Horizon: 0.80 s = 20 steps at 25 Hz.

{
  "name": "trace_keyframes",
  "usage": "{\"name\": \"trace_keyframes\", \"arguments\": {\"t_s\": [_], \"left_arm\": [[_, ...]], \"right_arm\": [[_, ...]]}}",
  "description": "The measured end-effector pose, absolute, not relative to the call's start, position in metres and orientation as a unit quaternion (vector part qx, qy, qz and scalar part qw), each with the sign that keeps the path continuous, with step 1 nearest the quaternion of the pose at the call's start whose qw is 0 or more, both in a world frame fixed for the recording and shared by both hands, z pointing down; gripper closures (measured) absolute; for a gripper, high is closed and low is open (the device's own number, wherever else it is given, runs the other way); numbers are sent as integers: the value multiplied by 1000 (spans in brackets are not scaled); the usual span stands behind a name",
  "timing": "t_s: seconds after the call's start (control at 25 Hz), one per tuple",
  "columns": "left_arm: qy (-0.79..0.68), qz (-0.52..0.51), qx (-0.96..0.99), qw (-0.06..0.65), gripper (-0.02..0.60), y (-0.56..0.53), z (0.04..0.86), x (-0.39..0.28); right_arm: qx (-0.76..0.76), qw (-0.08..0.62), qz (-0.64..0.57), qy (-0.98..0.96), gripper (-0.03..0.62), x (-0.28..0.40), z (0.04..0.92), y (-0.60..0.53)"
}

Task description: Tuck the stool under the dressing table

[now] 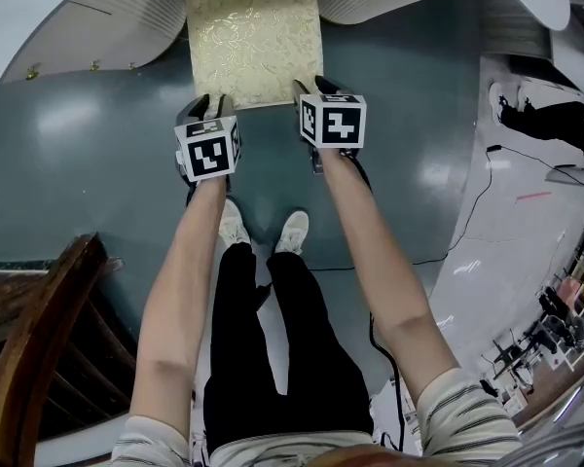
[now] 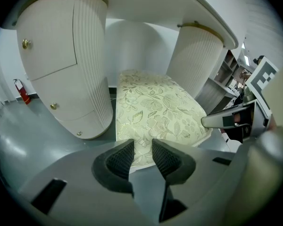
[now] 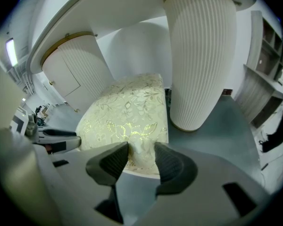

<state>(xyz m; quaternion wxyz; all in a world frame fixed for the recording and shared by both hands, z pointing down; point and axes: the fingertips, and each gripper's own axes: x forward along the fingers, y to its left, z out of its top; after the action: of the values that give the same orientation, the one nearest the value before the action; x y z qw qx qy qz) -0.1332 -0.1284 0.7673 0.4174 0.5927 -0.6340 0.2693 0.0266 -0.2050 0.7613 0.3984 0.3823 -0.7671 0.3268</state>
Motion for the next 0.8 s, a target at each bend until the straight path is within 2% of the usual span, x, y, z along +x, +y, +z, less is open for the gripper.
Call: {"name": "trace_keyframes", "arguments": {"t_s": [0.8], "left_arm": [[-616, 271, 600, 432, 456, -160, 771, -143]], "right_arm": [[375, 403, 322, -770, 413, 10, 760, -238]]}}
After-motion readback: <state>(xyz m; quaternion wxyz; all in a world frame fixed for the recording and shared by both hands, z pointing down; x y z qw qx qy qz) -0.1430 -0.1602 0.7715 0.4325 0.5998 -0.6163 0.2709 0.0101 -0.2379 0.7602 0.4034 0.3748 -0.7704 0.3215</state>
